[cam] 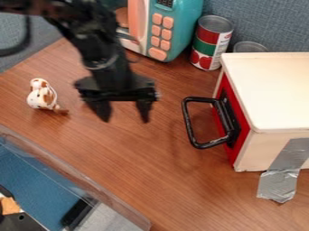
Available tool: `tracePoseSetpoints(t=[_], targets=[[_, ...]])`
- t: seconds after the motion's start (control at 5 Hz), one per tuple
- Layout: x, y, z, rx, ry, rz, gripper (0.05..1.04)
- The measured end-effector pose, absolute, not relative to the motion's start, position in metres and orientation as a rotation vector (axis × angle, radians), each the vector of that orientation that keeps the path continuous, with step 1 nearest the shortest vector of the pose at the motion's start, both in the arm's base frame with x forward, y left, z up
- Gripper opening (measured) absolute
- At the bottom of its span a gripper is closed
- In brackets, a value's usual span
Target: Open the drawer
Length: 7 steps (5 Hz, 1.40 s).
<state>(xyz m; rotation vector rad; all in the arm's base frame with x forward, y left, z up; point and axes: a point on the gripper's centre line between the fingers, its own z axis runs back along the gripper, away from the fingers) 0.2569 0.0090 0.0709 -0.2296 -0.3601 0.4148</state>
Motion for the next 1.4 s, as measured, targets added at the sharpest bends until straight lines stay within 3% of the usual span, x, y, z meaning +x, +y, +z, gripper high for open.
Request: tracePoseSetpoints(t=[0.4,1.0,1.4], targets=[[0.293,-0.02,0.068,-0.314,-0.399,0.469,0.999],[0.308,-0.042,0.041,-0.3,-0.411,0.498,0.955],[0.305,-0.043,0.035,-0.308,-0.443,0.512,0.357]])
